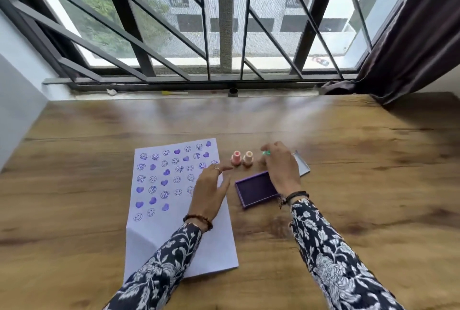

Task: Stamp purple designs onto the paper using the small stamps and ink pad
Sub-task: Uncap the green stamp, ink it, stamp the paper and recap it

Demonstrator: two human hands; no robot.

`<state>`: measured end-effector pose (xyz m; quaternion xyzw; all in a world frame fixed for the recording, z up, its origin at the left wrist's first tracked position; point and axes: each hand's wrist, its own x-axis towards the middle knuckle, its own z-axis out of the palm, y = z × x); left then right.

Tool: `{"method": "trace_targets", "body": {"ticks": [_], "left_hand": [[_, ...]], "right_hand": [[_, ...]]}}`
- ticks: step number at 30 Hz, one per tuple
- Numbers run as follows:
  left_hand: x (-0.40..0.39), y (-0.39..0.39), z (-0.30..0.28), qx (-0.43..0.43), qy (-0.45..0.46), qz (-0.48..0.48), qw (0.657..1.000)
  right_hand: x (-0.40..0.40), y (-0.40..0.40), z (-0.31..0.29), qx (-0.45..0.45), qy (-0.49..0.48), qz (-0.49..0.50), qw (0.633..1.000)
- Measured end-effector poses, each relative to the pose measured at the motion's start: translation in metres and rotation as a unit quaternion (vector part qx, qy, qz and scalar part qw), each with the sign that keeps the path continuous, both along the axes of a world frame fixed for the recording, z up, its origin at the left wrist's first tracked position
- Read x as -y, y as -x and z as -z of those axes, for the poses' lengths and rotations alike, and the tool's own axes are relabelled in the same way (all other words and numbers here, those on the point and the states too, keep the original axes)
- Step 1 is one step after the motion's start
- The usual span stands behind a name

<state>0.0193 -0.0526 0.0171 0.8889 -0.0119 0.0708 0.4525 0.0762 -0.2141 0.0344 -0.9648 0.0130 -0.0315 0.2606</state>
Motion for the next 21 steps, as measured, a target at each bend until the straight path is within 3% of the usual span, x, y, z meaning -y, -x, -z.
{"method": "trace_targets", "body": {"ticks": [2,3,6,8,11,15,21], "left_hand": [[0.005,0.0,-0.008,-0.03,0.097,-0.024,0.995],[0.007,-0.001,-0.013,-0.058,0.155,-0.026,0.986],[0.015,-0.004,-0.025,-0.145,0.307,0.006,0.941],[0.019,-0.004,-0.031,-0.168,0.357,0.017,0.919],[0.019,0.001,-0.036,-0.175,0.374,0.022,0.91],[0.014,0.005,-0.038,-0.143,0.334,0.054,0.93],[-0.01,0.009,-0.034,-0.121,0.259,0.06,0.956]], "right_hand": [[0.002,0.004,-0.007,0.037,-0.093,0.039,0.994],[0.002,0.008,-0.011,0.034,-0.186,0.067,0.98],[-0.002,0.029,-0.021,-0.06,-0.47,0.068,0.878],[-0.007,0.046,-0.021,-0.099,-0.532,0.039,0.84],[-0.008,0.062,-0.018,-0.1,-0.57,0.047,0.814],[-0.017,0.073,-0.017,-0.101,-0.609,0.096,0.781],[-0.023,0.085,-0.01,-0.115,-0.731,0.212,0.638]]}}
